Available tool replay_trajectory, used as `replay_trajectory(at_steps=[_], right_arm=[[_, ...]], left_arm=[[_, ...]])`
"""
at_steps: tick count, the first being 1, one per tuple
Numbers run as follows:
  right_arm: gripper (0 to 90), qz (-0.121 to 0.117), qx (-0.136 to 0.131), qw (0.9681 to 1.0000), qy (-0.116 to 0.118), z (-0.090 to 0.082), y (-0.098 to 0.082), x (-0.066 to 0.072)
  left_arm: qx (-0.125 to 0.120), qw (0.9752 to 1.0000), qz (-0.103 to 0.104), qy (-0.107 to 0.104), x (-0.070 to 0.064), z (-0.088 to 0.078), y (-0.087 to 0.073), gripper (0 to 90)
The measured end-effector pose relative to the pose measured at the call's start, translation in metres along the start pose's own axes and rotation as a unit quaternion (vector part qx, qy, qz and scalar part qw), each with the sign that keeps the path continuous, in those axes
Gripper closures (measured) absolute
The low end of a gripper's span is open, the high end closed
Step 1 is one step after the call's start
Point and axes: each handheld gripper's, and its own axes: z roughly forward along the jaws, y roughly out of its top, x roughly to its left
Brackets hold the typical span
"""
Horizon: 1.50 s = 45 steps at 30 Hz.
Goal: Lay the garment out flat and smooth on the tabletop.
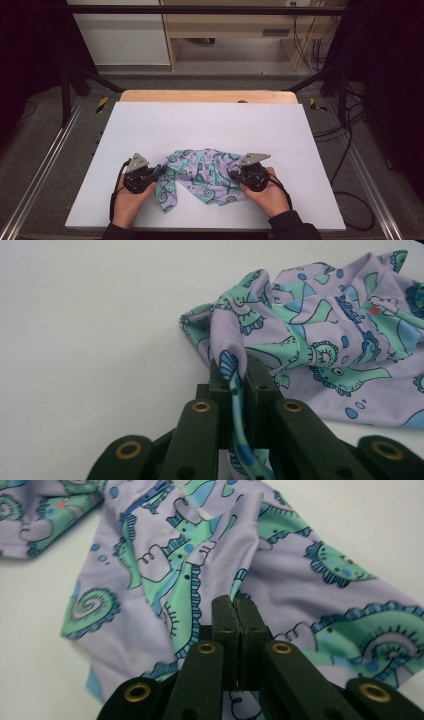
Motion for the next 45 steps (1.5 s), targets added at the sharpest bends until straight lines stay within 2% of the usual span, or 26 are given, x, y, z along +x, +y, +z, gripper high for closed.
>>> replay_trajectory(at_steps=[3, 9, 13, 16, 18, 20, 22, 23, 26, 27, 28, 29, 31, 33, 34, 35, 36, 37, 39, 42, 43, 45], right_arm=[[89.7, -0.002, 0.001, 0.9999, 0.013, -0.006, -0.013, 0.010], [86.8, 0.007, -0.003, 0.9996, 0.027, -0.007, -0.024, 0.013], [77.1, -0.005, -0.015, 0.9994, 0.031, -0.003, -0.016, 0.014], [70.2, -0.004, -0.008, 0.9996, 0.027, 0.005, -0.007, 0.012], [66.9, 0.011, -0.009, 0.9994, 0.031, 0.013, 0.000, 0.006], [65.9, 0.014, -0.008, 0.9994, 0.031, 0.016, 0.001, 0.005], [62.6, 0.025, 0.000, 0.9989, 0.039, 0.022, 0.003, 0.001], [60.3, 0.036, 0.018, 0.9978, 0.053, 0.028, 0.002, -0.002], [65.0, 0.036, 0.026, 0.9974, 0.056, 0.030, 0.001, -0.002], [77.3, 0.024, 0.029, 0.9974, 0.061, 0.028, 0.000, 0.000], [84.6, 0.018, 0.028, 0.9974, 0.064, 0.027, 0.000, 0.001], [88.0, 0.011, 0.026, 0.9974, 0.066, 0.025, 0.000, 0.003], [88.7, 0.006, 0.024, 0.9976, 0.065, 0.023, 0.000, 0.004], [88.9, -0.006, 0.014, 0.9988, 0.047, 0.016, 0.003, 0.005], [88.9, -0.006, 0.014, 0.9988, 0.047, 0.016, 0.003, 0.005], [89.1, -0.010, 0.004, 0.9994, 0.033, 0.010, 0.005, 0.004], [89.1, -0.010, 0.004, 0.9994, 0.033, 0.010, 0.005, 0.004], [89.3, -0.011, -0.010, 0.9997, 0.020, 0.002, 0.010, 0.001], [89.3, -0.014, -0.016, 0.9997, 0.011, -0.002, 0.013, -0.001], [89.4, -0.017, -0.050, 0.9984, -0.018, -0.021, 0.028, -0.010], [89.4, -0.017, -0.050, 0.9984, -0.018, -0.021, 0.028, -0.010], [89.4, -0.017, -0.068, 0.9970, -0.034, -0.031, 0.036, -0.014]], left_arm=[[0.001, 1.0000, -0.002, 0.001, 0.001, 0.000, -0.001, 84.6], [0.008, 1.0000, -0.001, -0.001, 0.000, 0.002, -0.003, 84.6], [0.008, 1.0000, 0.000, -0.001, -0.001, 0.002, -0.002, 84.6], [0.009, 1.0000, 0.000, -0.001, 0.000, 0.002, -0.002, 84.6], [0.008, 1.0000, 0.001, -0.002, 0.000, 0.002, -0.002, 84.6], [0.007, 1.0000, 0.001, -0.003, 0.000, 0.001, -0.002, 84.6], [0.006, 1.0000, 0.001, -0.003, 0.000, 0.001, -0.001, 84.6], [0.005, 1.0000, 0.000, -0.003, 0.001, 0.000, -0.001, 84.6], [0.004, 1.0000, 0.000, -0.003, 0.002, -0.001, -0.001, 84.6], [0.004, 1.0000, -0.001, -0.003, 0.002, -0.001, -0.001, 84.6], [0.004, 1.0000, -0.001, -0.002, 0.003, -0.001, -0.001, 84.6], [0.004, 1.0000, -0.001, -0.002, 0.003, -0.001, -0.001, 84.6], [0.001, 1.0000, -0.002, -0.001, 0.003, -0.002, -0.001, 84.6], [-0.003, 1.0000, -0.001, 0.000, 0.003, -0.005, 0.001, 84.5], [-0.003, 1.0000, -0.001, 0.000, 0.003, -0.005, 0.001, 84.5], [-0.007, 1.0000, 0.003, 0.002, 0.003, -0.007, 0.003, 84.5], [-0.007, 1.0000, 0.003, 0.002, 0.003, -0.007, 0.003, 84.6], [-0.010, 0.9999, 0.005, 0.002, 0.002, -0.008, 0.005, 84.6], [-0.016, 0.9998, 0.011, 0.000, 0.001, -0.011, 0.011, 84.7], [-0.026, 0.9995, 0.019, -0.005, -0.001, -0.016, 0.024, 84.9], [-0.026, 0.9995, 0.019, -0.005, -0.001, -0.016, 0.024, 84.9], [-0.030, 0.9992, 0.022, -0.011, -0.002, -0.017, 0.033, 84.9]])
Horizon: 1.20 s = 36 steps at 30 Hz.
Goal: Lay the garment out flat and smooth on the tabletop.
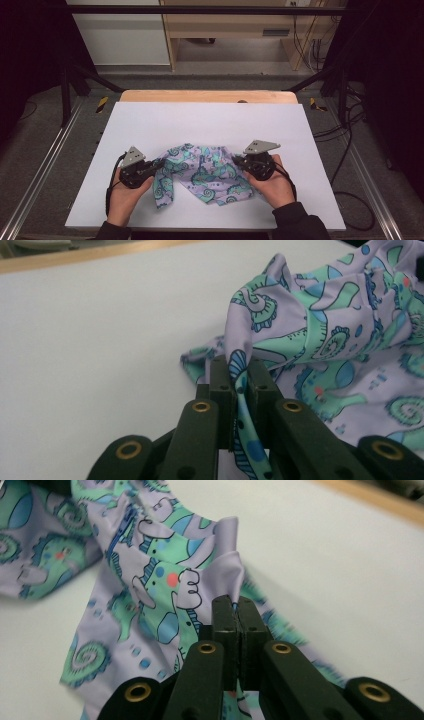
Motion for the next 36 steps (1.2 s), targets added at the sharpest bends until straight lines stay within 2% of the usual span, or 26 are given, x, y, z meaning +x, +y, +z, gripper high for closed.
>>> replay_trajectory(at_steps=[1, 2, 3, 6, 9, 10, 12, 16, 20, 24, 36], right_arm=[[89.4, -0.001, -0.008, 0.9999, -0.008, -0.004, 0.005, -0.002], [89.4, -0.001, -0.027, 0.9993, -0.024, -0.013, 0.014, -0.008], [89.4, -0.001, -0.027, 0.9993, -0.024, -0.013, 0.014, -0.008], [89.5, 0.003, -0.045, 0.9981, -0.041, -0.022, 0.025, -0.015], [89.5, 0.005, -0.061, 0.9965, -0.057, -0.031, 0.037, -0.023], [89.5, 0.006, -0.064, 0.9962, -0.059, -0.033, 0.039, -0.025], [89.6, 0.011, -0.069, 0.9960, -0.056, -0.036, 0.044, -0.028], [89.5, 0.001, -0.068, 0.9960, -0.057, -0.037, 0.050, -0.027], [89.6, 0.004, -0.070, 0.9959, -0.057, -0.039, 0.051, -0.030], [89.5, 0.013, -0.080, 0.9951, -0.057, -0.043, 0.053, -0.033], [89.6, 0.012, -0.103, 0.9919, -0.072, -0.053, 0.073, -0.037]], left_arm=[[0.000, 1.0000, 0.004, -0.001, -0.001, 0.000, 0.005, 84.9], [0.003, 0.9998, 0.019, -0.001, -0.003, 0.000, 0.015, 85.0], [0.003, 0.9998, 0.019, -0.001, -0.003, 0.000, 0.015, 85.0], [0.007, 0.9992, 0.038, 0.001, -0.005, -0.001, 0.030, 85.3], [0.011, 0.9991, 0.040, 0.001, -0.002, -0.002, 0.038, 87.0], [0.007, 0.9996, 0.026, -0.010, 0.000, -0.002, 0.040, 87.8], [0.005, 0.9997, 0.016, -0.018, 0.002, -0.001, 0.042, 89.1], [0.007, 0.9997, 0.022, -0.010, 0.002, 0.002, 0.044, 89.6], [-0.004, 0.9998, 0.019, -0.004, 0.003, -0.002, 0.050, 89.7], [-0.014, 0.9996, 0.024, 0.004, 0.004, -0.008, 0.062, 89.7], [-0.028, 0.9981, 0.049, 0.023, 0.003, -0.013, 0.101, 89.8]])
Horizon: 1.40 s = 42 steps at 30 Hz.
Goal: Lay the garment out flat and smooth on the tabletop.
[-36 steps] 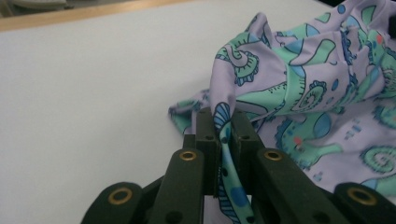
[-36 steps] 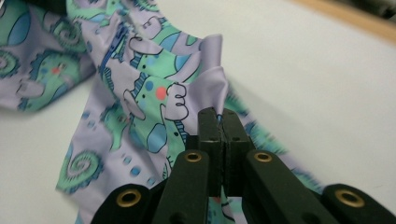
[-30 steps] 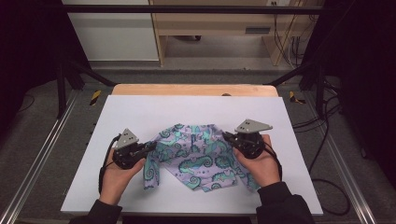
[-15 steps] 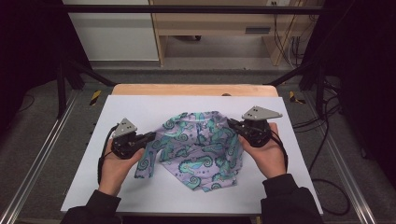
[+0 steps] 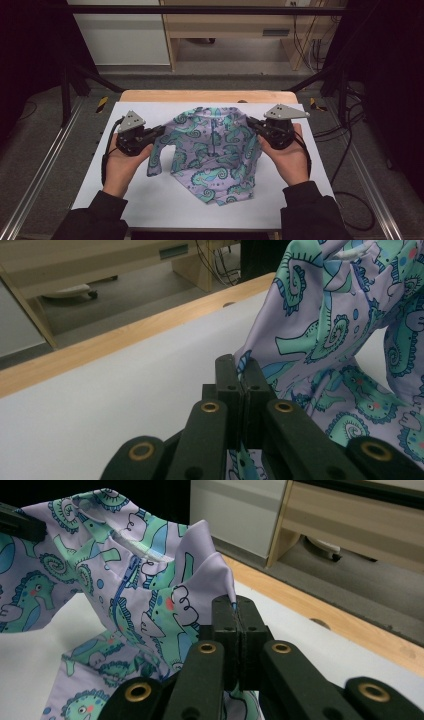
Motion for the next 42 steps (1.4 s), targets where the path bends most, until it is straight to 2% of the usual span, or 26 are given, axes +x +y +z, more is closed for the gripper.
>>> replay_trajectory(at_steps=[6, 15, 22, 30, 36, 39, 42], right_arm=[[89.6, 0.005, -0.015, 0.9999, -0.004, -0.002, 0.013, -0.003], [89.6, 0.007, -0.018, 0.9998, -0.006, 0.001, 0.019, -0.005], [89.6, 0.005, -0.031, 0.9994, -0.017, 0.000, 0.027, -0.004], [89.6, -0.003, -0.055, 0.9981, -0.027, -0.010, 0.051, -0.005], [89.6, -0.022, -0.075, 0.9962, -0.039, -0.024, 0.085, -0.006], [89.6, -0.023, -0.082, 0.9956, -0.039, -0.029, 0.094, -0.006], [89.6, -0.024, -0.077, 0.9960, -0.039, -0.028, 0.091, -0.006]], left_arm=[[-0.009, 0.9999, 0.008, 0.008, 0.002, -0.004, 0.016, 89.8], [-0.009, 0.9999, 0.006, 0.010, 0.003, -0.004, 0.019, 89.8], [-0.017, 0.9998, 0.007, 0.012, 0.003, -0.008, 0.026, 89.8], [-0.053, 0.9983, 0.010, 0.021, 0.004, -0.026, 0.053, 89.9], [-0.085, 0.9960, 0.015, 0.024, 0.003, -0.042, 0.084, 89.9], [-0.083, 0.9959, 0.024, 0.024, 0.000, -0.045, 0.091, 89.9], [-0.075, 0.9965, 0.027, 0.026, 0.000, -0.042, 0.089, 89.9]])
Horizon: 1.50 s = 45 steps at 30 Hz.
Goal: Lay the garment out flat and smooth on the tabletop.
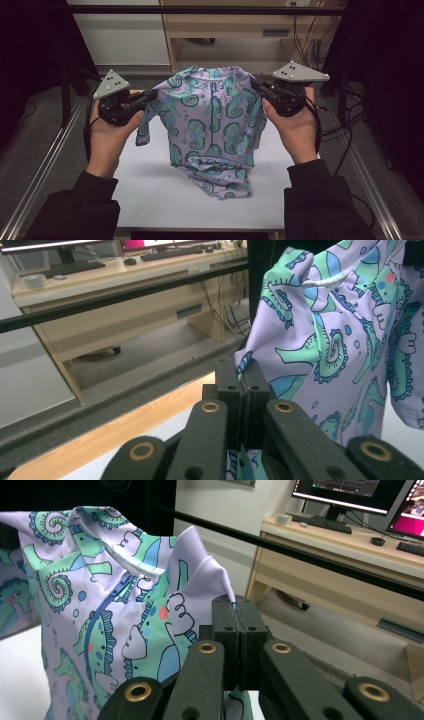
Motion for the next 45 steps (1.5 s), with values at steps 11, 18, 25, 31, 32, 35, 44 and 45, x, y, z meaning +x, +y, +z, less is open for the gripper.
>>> replay_trajectory(at_steps=[11, 18, 25, 31, 32, 35, 44, 45], right_arm=[[89.5, 0.019, 0.014, 0.9997, 0.000, 0.012, -0.025, -0.010], [89.5, 0.032, 0.016, 0.9993, -0.007, 0.028, -0.036, -0.017], [89.5, 0.047, 0.021, 0.9985, -0.019, 0.045, -0.048, -0.024], [89.5, 0.061, 0.034, 0.9973, -0.024, 0.067, -0.058, -0.037], [89.5, 0.065, 0.038, 0.9969, -0.025, 0.073, -0.061, -0.040], [89.5, 0.075, 0.048, 0.9956, -0.028, 0.091, -0.070, -0.049], [75.7, 0.114, 0.122, 0.9853, -0.034, 0.153, -0.105, -0.067], [75.1, 0.113, 0.132, 0.9843, -0.033, 0.154, -0.107, -0.065]], left_arm=[[0.024, 0.9996, -0.012, -0.002, 0.006, 0.024, -0.013, 89.8], [0.033, 0.9993, -0.012, 0.010, 0.008, 0.045, -0.020, 89.8], [0.038, 0.9989, -0.018, 0.021, 0.013, 0.070, -0.027, 89.8], [0.062, 0.9974, -0.022, 0.031, 0.029, 0.102, -0.032, 89.8], [0.067, 0.9969, -0.024, 0.033, 0.032, 0.108, -0.034, 89.8], [0.081, 0.9956, -0.027, 0.036, 0.040, 0.126, -0.040, 89.8], [0.127, 0.9888, -0.047, 0.063, 0.063, 0.179, -0.075, 84.5], [0.127, 0.9887, -0.042, 0.068, 0.061, 0.180, -0.078, 82.1]])
